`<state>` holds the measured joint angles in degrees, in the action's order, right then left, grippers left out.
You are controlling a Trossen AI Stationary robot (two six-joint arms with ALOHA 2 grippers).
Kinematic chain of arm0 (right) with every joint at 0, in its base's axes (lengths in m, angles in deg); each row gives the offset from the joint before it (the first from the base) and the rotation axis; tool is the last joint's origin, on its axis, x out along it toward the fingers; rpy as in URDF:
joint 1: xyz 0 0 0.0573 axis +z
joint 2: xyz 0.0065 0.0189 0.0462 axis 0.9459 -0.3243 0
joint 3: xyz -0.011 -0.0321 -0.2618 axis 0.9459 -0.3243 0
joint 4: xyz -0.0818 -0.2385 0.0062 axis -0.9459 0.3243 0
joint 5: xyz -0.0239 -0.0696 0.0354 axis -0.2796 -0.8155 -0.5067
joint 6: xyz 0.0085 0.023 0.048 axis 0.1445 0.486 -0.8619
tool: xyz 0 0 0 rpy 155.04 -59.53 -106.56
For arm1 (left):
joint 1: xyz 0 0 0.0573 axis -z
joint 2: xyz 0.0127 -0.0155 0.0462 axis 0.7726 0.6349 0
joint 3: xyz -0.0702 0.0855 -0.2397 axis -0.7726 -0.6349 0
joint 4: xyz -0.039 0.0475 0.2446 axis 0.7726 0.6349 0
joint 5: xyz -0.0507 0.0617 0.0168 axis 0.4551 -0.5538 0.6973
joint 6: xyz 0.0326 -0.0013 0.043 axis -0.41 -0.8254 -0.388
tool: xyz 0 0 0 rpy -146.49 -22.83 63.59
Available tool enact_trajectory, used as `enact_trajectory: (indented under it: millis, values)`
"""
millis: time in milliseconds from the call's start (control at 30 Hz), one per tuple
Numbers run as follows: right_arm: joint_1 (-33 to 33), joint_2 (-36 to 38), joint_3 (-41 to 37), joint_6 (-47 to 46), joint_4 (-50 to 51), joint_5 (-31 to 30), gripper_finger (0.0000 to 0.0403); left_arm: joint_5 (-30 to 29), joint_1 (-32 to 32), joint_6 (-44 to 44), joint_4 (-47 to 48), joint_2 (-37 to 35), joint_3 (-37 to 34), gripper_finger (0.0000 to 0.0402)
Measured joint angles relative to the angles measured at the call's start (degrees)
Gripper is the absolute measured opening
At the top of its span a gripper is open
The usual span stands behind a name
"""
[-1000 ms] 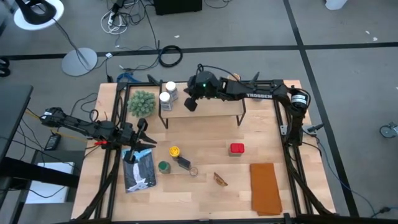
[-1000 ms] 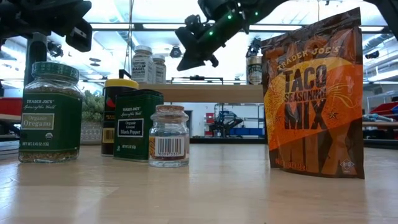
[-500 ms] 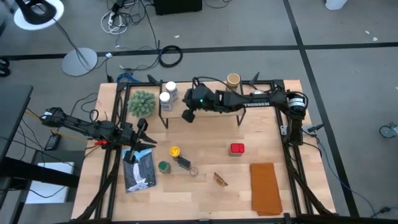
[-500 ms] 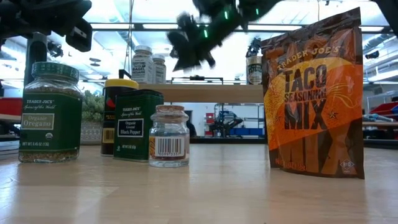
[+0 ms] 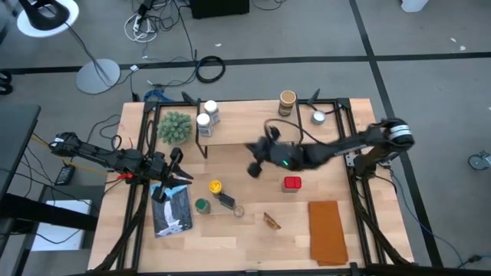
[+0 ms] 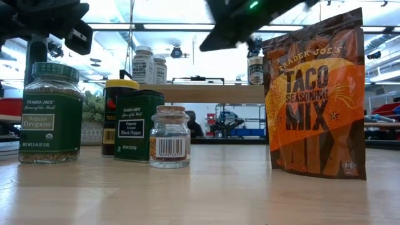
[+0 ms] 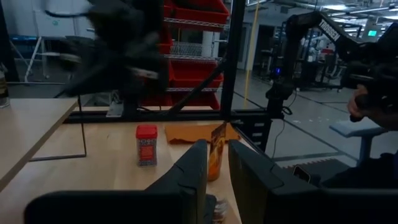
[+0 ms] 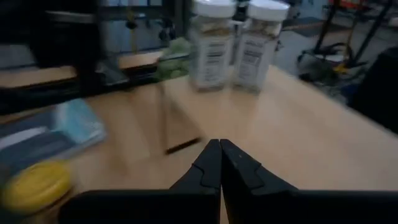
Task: Shelf spices
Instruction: Put the white seasoning bottle on the shelf aligned with the other white seasoning bottle
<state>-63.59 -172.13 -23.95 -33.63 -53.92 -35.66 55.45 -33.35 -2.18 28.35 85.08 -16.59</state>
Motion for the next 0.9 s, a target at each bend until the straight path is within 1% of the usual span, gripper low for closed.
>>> enact_trajectory:
  millis: [133, 200, 300, 367, 400, 467, 567, 700, 767, 900]
  values:
    - [6.9, 3.4, -5.2, -6.2, 0.0, -5.7, 0.0, 0.0, 0.0, 0.0, 0.0, 0.0, 0.0, 0.0069]
    - [9.4, 3.2, -6.2, -9.6, -2.1, -6.0, 0.0, 0.0, 0.0, 0.0, 0.0, 0.0, 0.0, 0.0069]
    - [10.8, -0.5, -6.6, -10.7, -6.4, -6.9, 0.0, 0.0, 0.0, 0.0, 0.0, 0.0, 0.0, 0.0069]
    - [9.3, -3.8, -6.6, -7.6, -14.1, -6.7, 0.0, 0.0, 0.0, 0.0, -0.2, 0.0, 0.0, 0.0069]
    - [8.0, -5.2, -6.6, -5.8, -17.3, -5.4, 0.0, 0.0, 0.0, 0.0, -0.2, 0.0, 0.0, 0.0069]
    - [4.3, -8.6, -5.5, -2.9, -23.0, 0.4, 0.0, 0.0, 0.0, 0.1, -0.6, 0.0, 0.0, 0.0069]
    - [-1.5, -12.4, -1.5, 0.9, -25.5, 7.8, 0.0, 0.1, 0.0, 0.6, -0.6, 0.0, 0.0, 0.0069]
    - [-7.4, -15.7, 4.3, 4.1, -24.5, 12.2, 0.0, 0.1, 0.0, 1.1, 0.2, 0.0, 0.0, 0.0069]
    - [-9.8, -17.4, 7.1, 4.7, -22.5, 15.4, 0.0, 0.1, 0.0, 1.1, 0.1, 0.0, 0.0, 0.0069]
    - [-14.0, -20.4, 12.7, 6.1, -16.7, 19.7, 0.0, 0.2, 0.0, 0.9, 0.2, 0.0, 0.0, 0.0069]
